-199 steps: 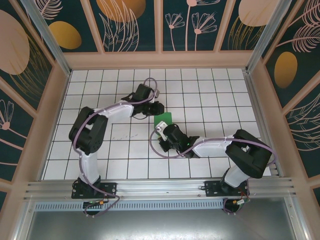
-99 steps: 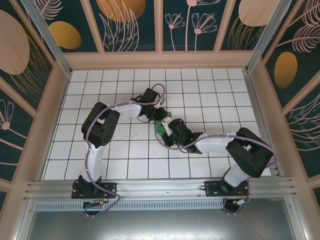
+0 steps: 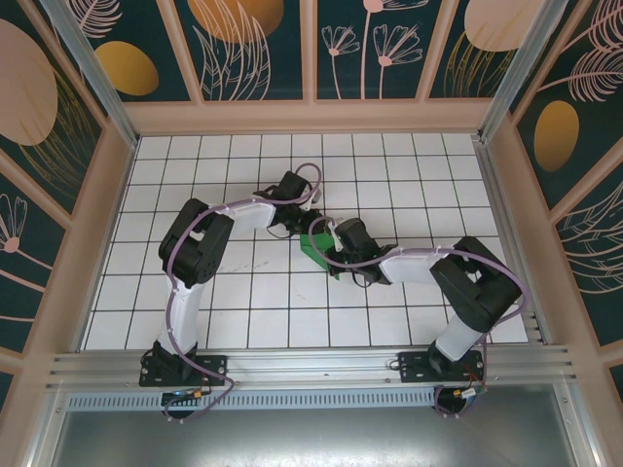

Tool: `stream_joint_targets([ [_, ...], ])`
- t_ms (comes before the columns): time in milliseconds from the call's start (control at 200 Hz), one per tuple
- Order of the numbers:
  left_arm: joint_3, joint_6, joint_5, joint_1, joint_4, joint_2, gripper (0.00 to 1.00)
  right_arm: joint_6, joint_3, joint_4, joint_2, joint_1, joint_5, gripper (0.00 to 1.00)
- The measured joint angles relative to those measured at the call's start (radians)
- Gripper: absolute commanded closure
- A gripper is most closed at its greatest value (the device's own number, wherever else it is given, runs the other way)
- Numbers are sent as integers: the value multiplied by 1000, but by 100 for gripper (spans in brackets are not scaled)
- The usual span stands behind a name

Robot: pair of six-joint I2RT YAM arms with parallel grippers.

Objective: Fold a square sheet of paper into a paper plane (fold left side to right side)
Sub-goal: Third fold the triangle at the center of the table.

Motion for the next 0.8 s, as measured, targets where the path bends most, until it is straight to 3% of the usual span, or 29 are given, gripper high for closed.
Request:
stream_joint_targets([
  [801, 0, 0, -3, -1, 0, 0, 79, 30, 19, -26, 15, -4, 9, 100],
])
